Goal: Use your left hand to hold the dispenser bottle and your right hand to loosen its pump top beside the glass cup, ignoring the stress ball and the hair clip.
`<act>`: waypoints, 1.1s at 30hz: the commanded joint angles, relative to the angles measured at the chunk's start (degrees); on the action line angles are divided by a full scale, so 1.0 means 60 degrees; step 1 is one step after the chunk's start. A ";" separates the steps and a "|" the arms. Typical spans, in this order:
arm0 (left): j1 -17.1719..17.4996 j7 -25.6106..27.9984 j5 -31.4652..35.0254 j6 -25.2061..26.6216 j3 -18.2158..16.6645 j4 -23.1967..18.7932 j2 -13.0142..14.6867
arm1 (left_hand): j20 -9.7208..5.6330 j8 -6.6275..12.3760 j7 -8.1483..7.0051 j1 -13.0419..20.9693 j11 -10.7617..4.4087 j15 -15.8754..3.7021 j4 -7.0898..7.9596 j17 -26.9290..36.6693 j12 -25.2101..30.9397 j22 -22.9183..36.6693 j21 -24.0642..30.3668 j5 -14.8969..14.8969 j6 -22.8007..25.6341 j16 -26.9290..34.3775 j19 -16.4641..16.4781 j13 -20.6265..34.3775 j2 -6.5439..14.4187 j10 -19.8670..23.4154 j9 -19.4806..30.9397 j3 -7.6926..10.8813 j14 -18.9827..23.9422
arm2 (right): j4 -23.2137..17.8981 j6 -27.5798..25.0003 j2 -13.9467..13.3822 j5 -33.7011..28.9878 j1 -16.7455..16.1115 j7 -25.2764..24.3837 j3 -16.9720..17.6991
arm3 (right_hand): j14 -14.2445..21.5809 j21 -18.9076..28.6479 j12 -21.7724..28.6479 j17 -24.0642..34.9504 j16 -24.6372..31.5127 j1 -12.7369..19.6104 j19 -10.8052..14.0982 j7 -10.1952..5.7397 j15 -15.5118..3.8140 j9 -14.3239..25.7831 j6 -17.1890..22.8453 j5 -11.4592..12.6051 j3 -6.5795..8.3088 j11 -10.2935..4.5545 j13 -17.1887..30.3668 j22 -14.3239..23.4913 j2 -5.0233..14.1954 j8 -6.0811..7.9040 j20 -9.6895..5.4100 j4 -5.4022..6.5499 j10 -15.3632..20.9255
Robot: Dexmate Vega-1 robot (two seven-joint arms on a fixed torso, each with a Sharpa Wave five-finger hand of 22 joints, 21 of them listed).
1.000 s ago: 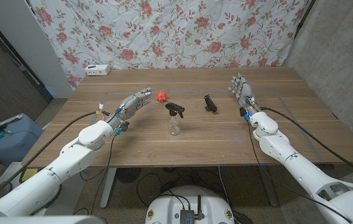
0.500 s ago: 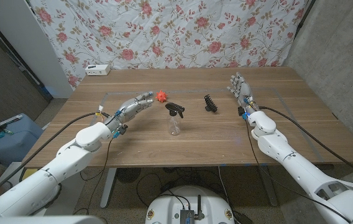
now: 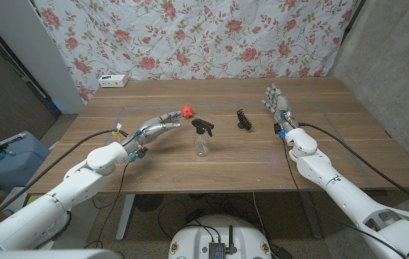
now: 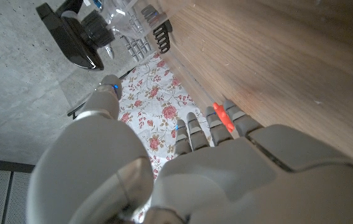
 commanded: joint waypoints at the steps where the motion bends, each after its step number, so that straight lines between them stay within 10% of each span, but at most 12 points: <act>1: -0.0490 -0.0518 0.0637 -0.0064 0.0497 0.0227 0.0113 | 0.0051 -0.0043 0.0127 0.0307 0.0109 -0.0485 -0.0015 0.0025 -0.0051 -0.0002 -0.0033 0.0158 -0.0034 -0.0014 -0.0043 0.0035 -0.0026 -0.0026 0.0029 -0.0100 0.0024 | -0.0005 -0.0017 0.0047 -0.0117 -0.0045 -0.0195 -0.0040 | 0.0099 0.0075 0.0030 0.0028 0.0057 0.0028 0.0044 0.0049 -0.0280 0.0017 0.0020 0.0043 0.0030 -0.0034 0.0020 0.0047 0.0064 0.0004 -0.0524 0.0008 0.0053; 33: -0.1865 -0.2415 0.1588 0.0058 0.1661 0.0520 0.0228 | 0.0052 -0.0135 0.0254 0.0897 0.0218 -0.0381 0.0079 0.0035 -0.0166 -0.0015 -0.0049 0.1147 -0.0716 -0.0049 -0.0582 0.0039 -0.0160 -0.0697 0.0035 -0.1600 -0.0498 | -0.1281 -0.0459 -0.0374 -0.0221 -0.0769 -0.0924 0.0185 | 0.0104 0.0070 0.0016 0.0024 0.0048 0.0030 0.0037 0.0032 -0.0267 0.0019 0.0022 0.0049 0.0012 -0.0038 0.0022 0.0048 0.0077 -0.0008 -0.0497 0.0029 0.0063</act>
